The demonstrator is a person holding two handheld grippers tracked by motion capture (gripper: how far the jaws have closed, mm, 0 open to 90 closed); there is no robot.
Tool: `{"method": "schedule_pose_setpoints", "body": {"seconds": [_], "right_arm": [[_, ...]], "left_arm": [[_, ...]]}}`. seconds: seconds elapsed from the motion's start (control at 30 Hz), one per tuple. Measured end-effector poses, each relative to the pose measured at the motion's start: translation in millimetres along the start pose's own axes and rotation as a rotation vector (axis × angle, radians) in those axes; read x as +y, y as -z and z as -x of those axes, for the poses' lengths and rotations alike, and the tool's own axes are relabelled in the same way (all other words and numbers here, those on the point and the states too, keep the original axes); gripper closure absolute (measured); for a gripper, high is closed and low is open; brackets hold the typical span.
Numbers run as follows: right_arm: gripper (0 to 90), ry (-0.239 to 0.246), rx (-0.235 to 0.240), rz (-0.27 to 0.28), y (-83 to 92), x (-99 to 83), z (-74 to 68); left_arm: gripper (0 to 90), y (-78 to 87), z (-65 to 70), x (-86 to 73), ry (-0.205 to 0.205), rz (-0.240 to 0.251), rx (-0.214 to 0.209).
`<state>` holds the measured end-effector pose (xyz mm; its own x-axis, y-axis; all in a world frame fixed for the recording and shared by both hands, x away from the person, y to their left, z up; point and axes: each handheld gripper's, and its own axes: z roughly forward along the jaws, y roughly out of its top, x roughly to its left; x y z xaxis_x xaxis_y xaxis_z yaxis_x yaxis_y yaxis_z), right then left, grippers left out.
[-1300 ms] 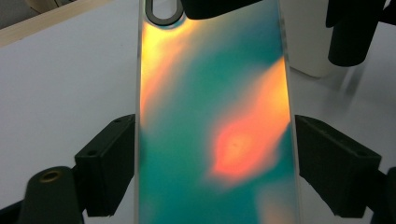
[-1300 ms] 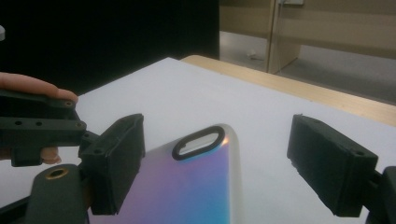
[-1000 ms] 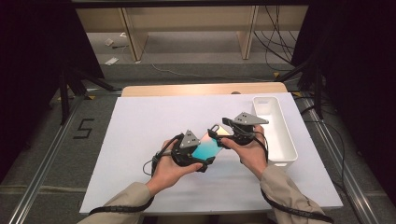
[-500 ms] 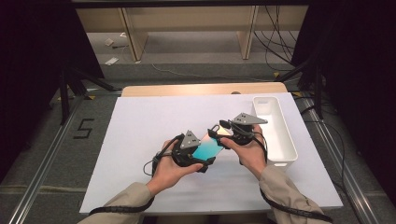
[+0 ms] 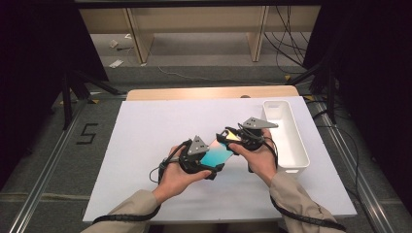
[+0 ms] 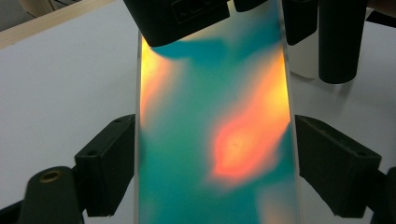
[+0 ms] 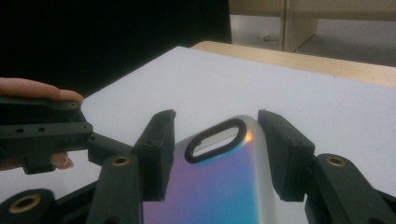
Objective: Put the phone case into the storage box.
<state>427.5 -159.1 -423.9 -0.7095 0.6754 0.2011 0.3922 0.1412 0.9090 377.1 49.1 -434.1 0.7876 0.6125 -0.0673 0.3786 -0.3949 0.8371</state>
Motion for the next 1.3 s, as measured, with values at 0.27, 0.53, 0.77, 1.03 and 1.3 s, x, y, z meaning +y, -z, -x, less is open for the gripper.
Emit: {"method": "schedule_pose_setpoints", "body": {"seconds": [0.27,0.53,0.77,1.03,1.3], "right_arm": [[54.7,-0.045,0.002,0.002,0.7,0.3,1.2],[62.7,-0.081,0.014,0.025,2.9,2.6,1.2],[67.4,-0.105,0.032,0.042,5.4,5.7,0.4],[80.2,-0.046,0.064,0.089,12.6,14.9,-14.6],[80.1,0.027,0.085,0.085,22.5,26.9,-14.5]], "left_arm": [[16.7,-0.7,-0.3,-1.0,-0.008,-0.003,0.002],[16.6,-2.9,0.1,-2.6,-0.038,0.0,0.021],[16.3,-4.8,1.3,-3.8,-0.075,0.018,0.035],[18.0,-5.6,1.1,-4.3,-0.133,0.041,0.059],[15.3,1.2,-7.1,-3.4,-0.09,0.072,0.024]]}}
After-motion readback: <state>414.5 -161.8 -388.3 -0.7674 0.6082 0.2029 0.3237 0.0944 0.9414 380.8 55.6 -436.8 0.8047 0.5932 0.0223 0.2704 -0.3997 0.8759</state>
